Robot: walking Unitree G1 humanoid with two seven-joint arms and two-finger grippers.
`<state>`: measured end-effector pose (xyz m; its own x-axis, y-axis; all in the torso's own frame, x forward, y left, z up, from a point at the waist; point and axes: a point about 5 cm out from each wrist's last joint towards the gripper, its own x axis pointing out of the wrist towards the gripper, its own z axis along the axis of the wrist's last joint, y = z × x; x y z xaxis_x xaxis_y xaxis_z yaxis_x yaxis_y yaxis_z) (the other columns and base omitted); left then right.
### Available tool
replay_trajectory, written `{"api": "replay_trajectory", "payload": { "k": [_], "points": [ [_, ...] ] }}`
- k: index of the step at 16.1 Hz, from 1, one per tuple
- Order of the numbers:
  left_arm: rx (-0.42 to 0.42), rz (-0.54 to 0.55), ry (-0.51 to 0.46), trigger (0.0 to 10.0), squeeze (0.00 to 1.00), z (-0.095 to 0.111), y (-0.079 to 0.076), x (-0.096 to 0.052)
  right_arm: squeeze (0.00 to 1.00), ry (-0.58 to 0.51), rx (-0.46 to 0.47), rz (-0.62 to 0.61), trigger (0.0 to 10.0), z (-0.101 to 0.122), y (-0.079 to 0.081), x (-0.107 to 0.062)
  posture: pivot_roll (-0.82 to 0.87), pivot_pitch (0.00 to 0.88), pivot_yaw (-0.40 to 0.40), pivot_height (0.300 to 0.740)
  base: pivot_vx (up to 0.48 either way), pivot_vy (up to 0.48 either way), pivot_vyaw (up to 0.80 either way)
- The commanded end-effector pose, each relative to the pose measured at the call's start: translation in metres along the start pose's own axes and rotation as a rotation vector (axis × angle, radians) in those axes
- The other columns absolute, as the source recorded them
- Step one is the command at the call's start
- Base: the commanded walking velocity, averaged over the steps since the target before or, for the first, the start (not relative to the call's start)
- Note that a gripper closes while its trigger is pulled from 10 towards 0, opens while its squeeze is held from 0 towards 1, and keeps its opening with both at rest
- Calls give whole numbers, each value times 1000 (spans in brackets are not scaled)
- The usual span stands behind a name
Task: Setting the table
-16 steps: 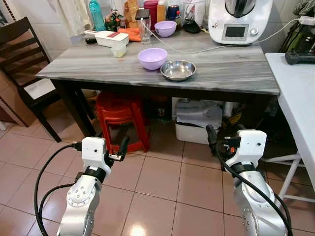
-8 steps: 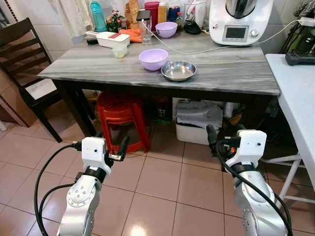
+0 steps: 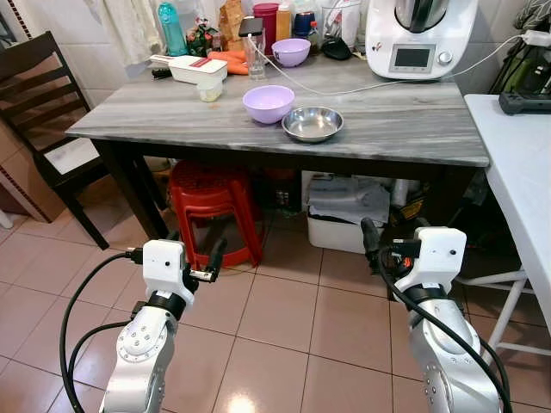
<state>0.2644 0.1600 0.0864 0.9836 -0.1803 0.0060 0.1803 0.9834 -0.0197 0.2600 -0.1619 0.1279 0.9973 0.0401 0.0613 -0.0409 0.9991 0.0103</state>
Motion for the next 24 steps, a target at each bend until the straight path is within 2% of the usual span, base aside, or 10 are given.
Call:
{"api": "replay_trajectory", "payload": {
  "k": [1,10,12,13,15,18,21,22,24],
  "points": [
    [9,3,-9,10000,0,2,3,-1,0,-13,0,12,10000,3,3,2,-26,6,80,740,0,0,0],
    [9,3,-9,10000,0,2,3,-1,0,-13,0,12,10000,3,3,2,-26,6,80,740,0,0,0],
    [-62,32,48,10000,0,-16,-2,15,0,117,2,11,10000,-35,5,0,-90,0,74,740,0,0,0],
    [-72,36,63,10000,0,-20,-3,14,0,131,3,14,10000,-40,9,0,-82,0,75,740,0,0,0],
    [-78,52,76,10000,0,-23,-1,10,0,127,6,20,10000,-39,11,2,-81,0,69,740,0,0,0],
    [-78,54,70,10000,0,-24,0,14,0,105,14,17,10000,-36,11,5,-85,0,70,740,0,0,0],
    [-84,60,35,10000,0,-18,0,20,0,80,13,0,10000,-33,11,9,-83,0,69,740,0,0,0],
    [-86,69,-5,10000,0,-8,1,22,0,41,-32,1,10000,-23,9,10,-85,0,60,740,0,0,0],
    [-74,70,-28,10000,0,-3,1,22,0,32,-49,1,10000,-20,4,7,-86,0,50,740,0,0,0]
  ]
}}
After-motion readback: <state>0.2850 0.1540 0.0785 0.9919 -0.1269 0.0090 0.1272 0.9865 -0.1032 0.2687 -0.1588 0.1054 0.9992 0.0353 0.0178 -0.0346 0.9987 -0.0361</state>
